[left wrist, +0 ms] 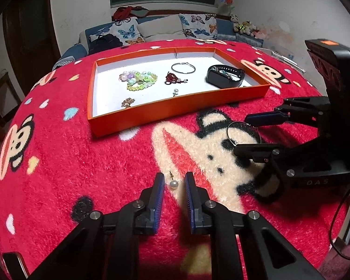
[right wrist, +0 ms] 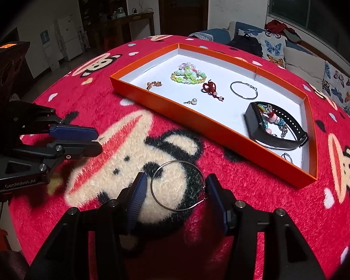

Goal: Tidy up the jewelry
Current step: 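Grasp the second silver hoop with the right tool while the left tool grasps another pearl stud, then carry the pearl stud into the tray and open the left tool while the right tool carries the hoop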

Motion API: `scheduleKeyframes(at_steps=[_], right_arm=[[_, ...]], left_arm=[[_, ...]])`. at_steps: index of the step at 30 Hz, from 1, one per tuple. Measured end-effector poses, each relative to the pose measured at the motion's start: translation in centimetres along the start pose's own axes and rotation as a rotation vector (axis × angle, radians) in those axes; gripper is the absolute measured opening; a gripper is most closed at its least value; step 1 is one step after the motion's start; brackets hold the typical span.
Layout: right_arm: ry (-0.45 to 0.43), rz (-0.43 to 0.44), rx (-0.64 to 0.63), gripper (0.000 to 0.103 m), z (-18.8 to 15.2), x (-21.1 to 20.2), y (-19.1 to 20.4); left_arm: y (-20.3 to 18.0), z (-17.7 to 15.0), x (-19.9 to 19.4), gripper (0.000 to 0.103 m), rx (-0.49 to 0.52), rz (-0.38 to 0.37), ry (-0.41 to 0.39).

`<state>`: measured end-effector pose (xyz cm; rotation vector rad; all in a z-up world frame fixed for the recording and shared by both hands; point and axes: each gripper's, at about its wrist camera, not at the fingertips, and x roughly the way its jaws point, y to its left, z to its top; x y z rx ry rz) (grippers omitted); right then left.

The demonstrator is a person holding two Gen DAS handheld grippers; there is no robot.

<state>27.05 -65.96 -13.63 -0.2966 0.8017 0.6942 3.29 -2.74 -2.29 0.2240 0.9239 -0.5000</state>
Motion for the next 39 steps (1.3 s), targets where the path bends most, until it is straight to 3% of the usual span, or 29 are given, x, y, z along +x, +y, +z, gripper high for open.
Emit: scheduleKeyframes(at_steps=[6, 21, 32, 39], right_arm=[[-0.004, 0.003, -0.002, 0.058, -0.1, -0.1, 0.0], [-0.035, 0.028, 0.042, 0.055, 0.3, -1.5, -0.9], [-0.132, 0.056, 0.132, 0.055, 3.7, -3.0, -3.5], [-0.154, 0.078, 0.180, 0.055, 6.4, -1.4, -5.2]], left_arm=[[0.0, 0.0, 0.1, 0.007, -0.001, 0.004, 0.004], [0.9, 2.1, -2.4, 0.007, -0.069, -0.060, -0.071], [3.2, 7.3, -2.4, 0.007, -0.110, -0.086, -0.143], [5.0, 10.6, 0.8, 0.007, -0.131, -0.084, -0.109]])
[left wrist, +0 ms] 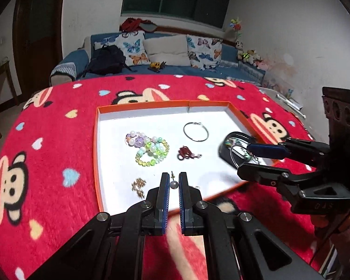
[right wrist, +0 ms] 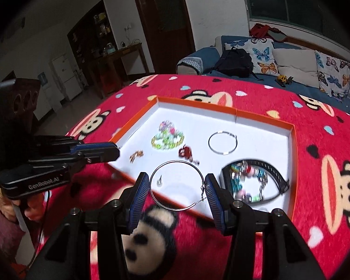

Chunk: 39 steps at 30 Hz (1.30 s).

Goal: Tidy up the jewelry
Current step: 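Carry the pearl stud into the tray and open the left tool while the right tool carries the hoop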

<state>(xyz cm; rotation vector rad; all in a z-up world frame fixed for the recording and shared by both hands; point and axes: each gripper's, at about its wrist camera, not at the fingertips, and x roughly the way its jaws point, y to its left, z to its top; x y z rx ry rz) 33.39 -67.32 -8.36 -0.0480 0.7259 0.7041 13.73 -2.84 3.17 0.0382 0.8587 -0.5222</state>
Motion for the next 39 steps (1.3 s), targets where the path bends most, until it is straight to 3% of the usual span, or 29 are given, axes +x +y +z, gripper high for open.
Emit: scheduleKeyframes(at_steps=[14, 26, 39], right_arm=[[0.075, -0.001, -0.014, 0.055, 0.4, 3.9, -0.7], [0.129, -0.014, -0.031, 0.055, -0.3, 5.2, -0.5], [0.114, -0.028, -0.027, 0.055, -0.4, 4.5, -0.5]], left_arm=[[0.9, 0.0, 5.0, 0.008, -0.002, 0.019, 0.090], [1.0, 0.0, 5.3, 0.009, -0.027, 0.025, 0.106], [0.2, -0.3, 3.7, 0.009, -0.034, 0.028, 0.093]])
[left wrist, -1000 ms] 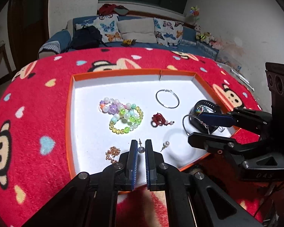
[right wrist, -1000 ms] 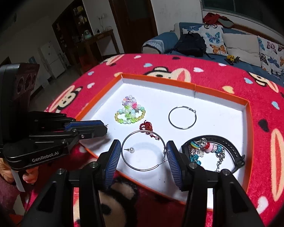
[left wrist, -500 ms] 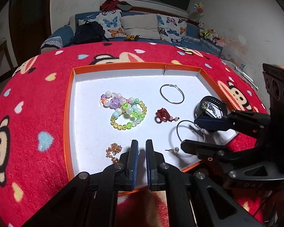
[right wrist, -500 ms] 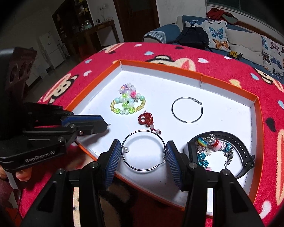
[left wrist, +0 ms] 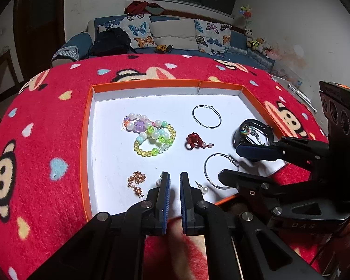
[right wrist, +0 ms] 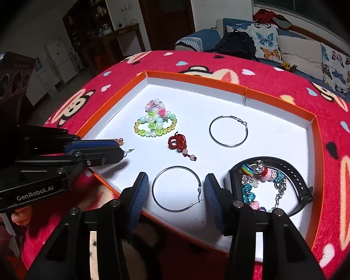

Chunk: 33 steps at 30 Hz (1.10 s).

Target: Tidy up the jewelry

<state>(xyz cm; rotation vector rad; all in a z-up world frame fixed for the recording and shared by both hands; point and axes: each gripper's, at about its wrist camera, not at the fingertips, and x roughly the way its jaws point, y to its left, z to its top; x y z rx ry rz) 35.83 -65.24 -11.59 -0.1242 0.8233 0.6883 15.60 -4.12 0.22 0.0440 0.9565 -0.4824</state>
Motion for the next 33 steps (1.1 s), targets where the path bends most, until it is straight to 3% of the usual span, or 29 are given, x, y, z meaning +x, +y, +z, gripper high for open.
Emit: scheduleKeyframes(at_steps=[16, 29, 30, 32, 33], right_arm=[[-0.034, -0.071, -0.008, 0.055, -1.7, -3.8, 1.6], [-0.029, -0.082, 0.018, 0.059, -4.7, -5.8, 2.8], [-0.032, -0.081, 0.027, 0.061, -5.0, -6.0, 2.8], [-0.031, -0.080, 0.044, 0.063, -5.5, -6.3, 2.8], [-0.030, -0.082, 0.049, 0.064, -5.7, -6.3, 2.8]], left_arm=[[-2.5, -2.3, -5.3, 0.009, 0.026, 0.080, -0.057], [-4.0, -5.8, -7.7, 0.011, 0.012, 0.085, -0.062], [-4.2, -6.0, -7.8, 0.017, 0.012, 0.088, -0.063], [-4.4, -6.4, -8.1, 0.045, 0.012, 0.094, -0.072], [-4.6, -6.7, -8.6, 0.064, 0.012, 0.105, -0.091]])
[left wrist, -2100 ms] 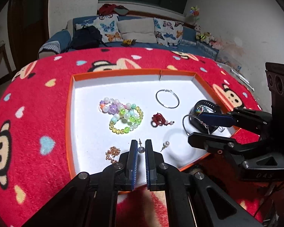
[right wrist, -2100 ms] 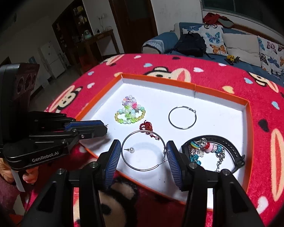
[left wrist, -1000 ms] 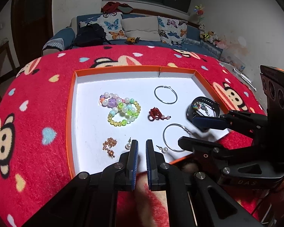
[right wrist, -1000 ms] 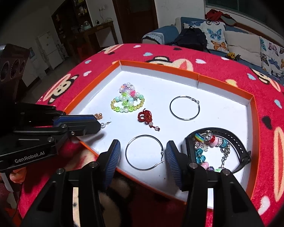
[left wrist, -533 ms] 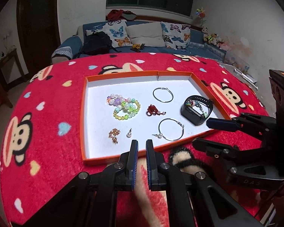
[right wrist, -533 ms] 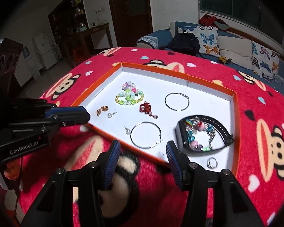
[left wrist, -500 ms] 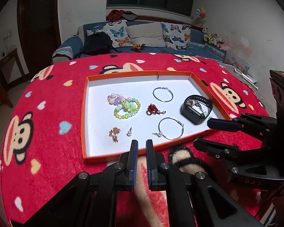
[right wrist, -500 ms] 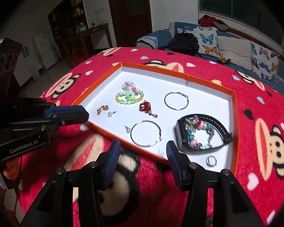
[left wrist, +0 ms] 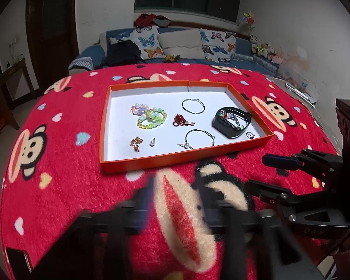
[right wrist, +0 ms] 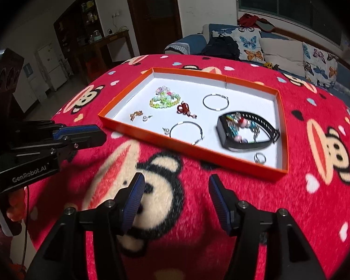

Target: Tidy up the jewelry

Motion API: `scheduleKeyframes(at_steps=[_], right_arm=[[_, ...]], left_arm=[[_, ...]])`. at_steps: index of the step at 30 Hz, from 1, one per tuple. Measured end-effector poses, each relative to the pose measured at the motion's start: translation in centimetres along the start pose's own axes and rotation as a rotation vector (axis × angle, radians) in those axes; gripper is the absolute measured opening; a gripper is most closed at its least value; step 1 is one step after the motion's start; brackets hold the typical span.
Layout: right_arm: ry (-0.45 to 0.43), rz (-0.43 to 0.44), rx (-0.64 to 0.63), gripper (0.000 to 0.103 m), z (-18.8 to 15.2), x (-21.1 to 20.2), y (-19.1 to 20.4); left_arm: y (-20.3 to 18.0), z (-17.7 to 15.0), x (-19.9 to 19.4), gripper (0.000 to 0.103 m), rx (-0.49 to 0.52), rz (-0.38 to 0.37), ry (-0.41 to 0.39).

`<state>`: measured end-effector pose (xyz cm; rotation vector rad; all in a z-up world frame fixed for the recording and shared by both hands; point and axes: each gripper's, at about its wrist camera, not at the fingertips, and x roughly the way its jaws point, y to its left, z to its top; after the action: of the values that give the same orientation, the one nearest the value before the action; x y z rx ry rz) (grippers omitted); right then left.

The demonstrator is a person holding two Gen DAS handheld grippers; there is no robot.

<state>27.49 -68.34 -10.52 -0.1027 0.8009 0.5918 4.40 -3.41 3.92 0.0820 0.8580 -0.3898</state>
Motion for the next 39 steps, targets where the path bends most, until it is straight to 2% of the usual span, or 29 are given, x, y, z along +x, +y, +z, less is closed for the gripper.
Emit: scheduleKeyframes(at_steps=[1, 6, 9, 15, 25, 39], right_arm=[[0.001, -0.002, 0.003, 0.064, -0.2, -0.1, 0.0], [0.004, -0.028, 0.001, 0.065, -1.0, -0.4, 0.1], [-0.002, -0.027, 0.009, 0.065, -1.3, -0.7, 0.1], [-0.009, -0.037, 0.017, 0.068, -1.7, -1.4, 0.0], [-0.028, -0.048, 0.041, 0.069, -2.2, -2.4, -0.4], [-0.036, -0.057, 0.062, 0.070, -3.1, -3.2, -0.9]], left_arm=[[-0.1, -0.1, -0.4, 0.071, 0.001, 0.007, -0.014], [-0.6, -0.4, -1.5, 0.074, 0.013, 0.017, -0.031], [-0.8, -0.8, -2.0, 0.087, 0.017, 0.036, -0.041], [-0.8, -1.2, -3.2, 0.100, 0.013, 0.051, -0.074], [-1.0, -2.4, -4.3, 0.102, 0.031, 0.142, -0.087], [-0.3, -4.5, -4.5, 0.102, -0.031, 0.106, -0.049]])
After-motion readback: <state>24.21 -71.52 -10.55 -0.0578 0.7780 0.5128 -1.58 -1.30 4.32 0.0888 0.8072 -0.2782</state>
